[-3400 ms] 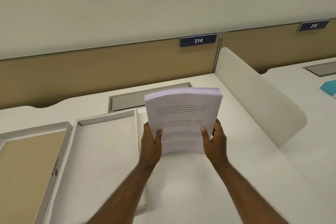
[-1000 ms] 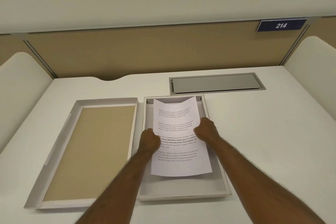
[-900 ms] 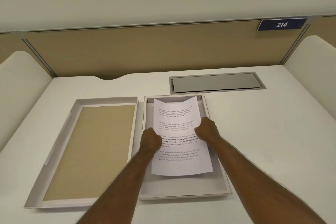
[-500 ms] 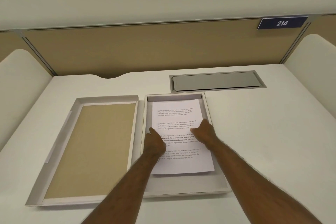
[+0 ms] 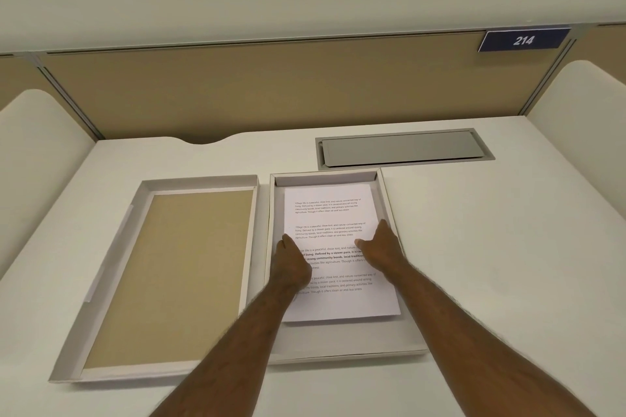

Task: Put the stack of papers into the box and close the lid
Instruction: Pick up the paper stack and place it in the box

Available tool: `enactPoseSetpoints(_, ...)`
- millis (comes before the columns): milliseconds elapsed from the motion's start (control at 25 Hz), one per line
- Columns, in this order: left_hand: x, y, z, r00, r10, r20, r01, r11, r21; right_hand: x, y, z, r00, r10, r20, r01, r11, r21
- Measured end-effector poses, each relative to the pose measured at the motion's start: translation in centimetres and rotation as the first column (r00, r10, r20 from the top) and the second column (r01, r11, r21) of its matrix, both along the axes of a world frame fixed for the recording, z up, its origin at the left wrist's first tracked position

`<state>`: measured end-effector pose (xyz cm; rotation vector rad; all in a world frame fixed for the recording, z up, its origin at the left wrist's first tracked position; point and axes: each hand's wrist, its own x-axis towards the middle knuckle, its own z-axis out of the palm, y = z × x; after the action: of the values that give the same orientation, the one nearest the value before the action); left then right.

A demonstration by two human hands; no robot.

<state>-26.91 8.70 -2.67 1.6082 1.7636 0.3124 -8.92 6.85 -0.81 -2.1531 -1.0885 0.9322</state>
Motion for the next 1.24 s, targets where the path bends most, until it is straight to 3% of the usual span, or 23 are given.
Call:
enactPoseSetpoints(80, -0.1, 0.2, 0.1, 0.999, -0.016, 0.04, 0.015, 0.999, 0.032, 0.0, -0.1, 0.2, 1.0, 0.003, 0.017, -0.004, 0.998, 0.06)
enactPoseSetpoints(160, -0.3, 0.1, 0.9, 0.991, -0.065, 0.113, 0.045, 0.984, 0.17, -0.2, -0.4, 0.8, 0.997, 0.048, 0.057, -0.057, 0.982, 0.178)
enactPoseSetpoints(240, -0.5, 0.0, 1.9, 0.967, -0.177, 0.183, 0.101, 0.927, 0.362, -0.3, -0.6, 1.5, 0.984, 0.126, 0.127, -0.159, 0.942, 0.296)
enactPoseSetpoints(320, -0.8, -0.1, 3.0, 0.954, -0.228, 0.194, 0.124, 0.892, 0.436, -0.1, -0.7, 2.0, 0.944, 0.226, 0.241, -0.302, 0.885, 0.355)
enactPoseSetpoints(400, -1.1, -0.6, 3.8, 0.961, -0.213, 0.178, 0.125, 0.904, 0.41, 0.1, -0.9, 2.2, 0.892, 0.3, 0.338, -0.411, 0.849, 0.332)
enactPoseSetpoints(520, -1.4, -1.9, 4.0, 0.967, -0.234, 0.102, 0.175, 0.899, 0.401, 0.4, -1.9, 2.3, 0.833, 0.419, 0.36, -0.52, 0.815, 0.254)
enactPoseSetpoints(680, -1.1, -2.3, 3.3, 0.968, -0.237, -0.083, 0.252, 0.918, 0.308, 0.5, -4.7, 1.0, 0.685, 0.602, 0.409, -0.665, 0.747, 0.014)
enactPoseSetpoints(800, -0.9, -0.4, 3.3, 0.95, -0.267, -0.161, 0.302, 0.918, 0.257, 0.6, -6.9, -1.1, 0.608, 0.645, 0.462, -0.7, 0.711, -0.072)
enactPoseSetpoints(1240, 1.1, 10.1, 1.9, 0.861, -0.413, -0.298, 0.472, 0.867, 0.163, -0.1, -8.2, -3.5, 0.576, 0.634, 0.515, -0.646, 0.74, -0.189)
